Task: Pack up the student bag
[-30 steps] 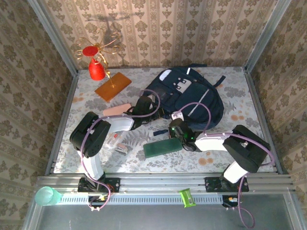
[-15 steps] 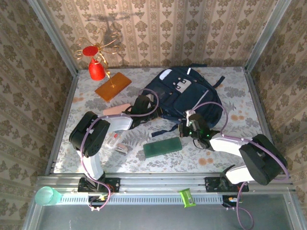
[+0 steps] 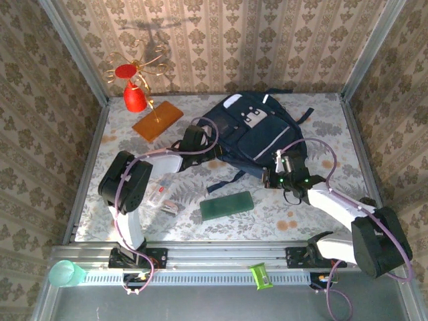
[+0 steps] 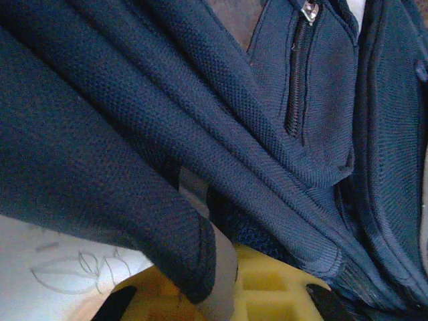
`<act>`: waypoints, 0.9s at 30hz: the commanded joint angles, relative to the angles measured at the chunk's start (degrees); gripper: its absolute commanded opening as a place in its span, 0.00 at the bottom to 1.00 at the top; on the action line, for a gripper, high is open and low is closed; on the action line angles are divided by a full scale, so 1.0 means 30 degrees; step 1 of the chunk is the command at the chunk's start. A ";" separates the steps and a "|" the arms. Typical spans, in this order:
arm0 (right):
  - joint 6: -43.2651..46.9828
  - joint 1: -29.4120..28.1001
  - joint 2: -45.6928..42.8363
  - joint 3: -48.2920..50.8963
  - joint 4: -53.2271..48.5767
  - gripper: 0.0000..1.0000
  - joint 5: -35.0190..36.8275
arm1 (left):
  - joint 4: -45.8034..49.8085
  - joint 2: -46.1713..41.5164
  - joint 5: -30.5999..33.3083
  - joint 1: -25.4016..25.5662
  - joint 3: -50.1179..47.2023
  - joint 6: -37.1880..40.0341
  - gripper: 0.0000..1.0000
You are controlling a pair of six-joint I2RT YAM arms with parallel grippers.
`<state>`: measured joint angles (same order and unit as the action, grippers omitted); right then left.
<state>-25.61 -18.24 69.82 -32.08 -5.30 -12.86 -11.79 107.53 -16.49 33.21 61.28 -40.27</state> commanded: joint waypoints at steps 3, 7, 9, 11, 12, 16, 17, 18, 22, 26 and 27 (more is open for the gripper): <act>-0.0750 0.0096 -0.0422 -0.0943 -0.0813 0.00 -0.3196 | 0.1058 -0.0024 0.0088 -0.0613 0.1535 0.3731 0.14; -0.0683 -0.0067 -0.0452 -0.1427 -0.0592 0.00 -0.4000 | 0.1706 -0.1447 0.1180 -0.0538 0.1030 0.6197 0.45; -0.0635 -0.0097 -0.0457 -0.1675 -0.0638 0.00 -0.4228 | 0.2224 -0.2344 0.1883 -0.0361 0.0849 0.7857 0.53; -0.0569 -0.0101 -0.0416 -0.1943 -0.0747 0.00 -0.4470 | 0.2184 -0.3186 0.2350 0.0057 0.0432 0.9659 0.57; -0.0483 -0.0102 -0.0372 -0.2146 -0.0886 0.00 -0.4570 | 0.1741 -0.3630 0.2394 0.0396 0.0038 1.0747 0.58; 0.0211 -0.0084 -0.0263 -0.3021 -0.1774 0.00 -0.4966 | -0.1780 -0.5016 0.1489 0.2226 -0.2172 1.6111 0.58; 0.0348 -0.0069 -0.0247 -0.3224 -0.2033 0.00 -0.5036 | -0.2321 -0.5122 0.1336 0.2603 -0.2515 1.7417 0.58; 0.0520 -0.0060 -0.0247 -0.3429 -0.2297 0.00 -0.5155 | -0.2737 -0.5103 0.1135 0.3191 -0.2786 1.8674 0.59; 0.0731 0.0019 -0.0137 -0.4034 -0.2861 0.00 -0.5847 | -0.2261 -0.4194 0.0406 0.4379 -0.2559 2.3383 0.60; 0.0541 0.0024 -0.0173 -0.4074 -0.2833 0.00 -0.6190 | -0.1368 -0.3131 -0.0015 0.4687 -0.1429 2.5640 0.60; 0.0495 0.0018 -0.0202 -0.4019 -0.2764 0.00 -0.6253 | -0.1073 -0.2807 -0.0013 0.4713 -0.1036 2.5801 0.60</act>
<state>-25.30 -18.24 69.76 -41.74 -14.48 -27.03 -16.29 97.32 -15.05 47.33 54.81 27.64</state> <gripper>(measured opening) 0.067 0.597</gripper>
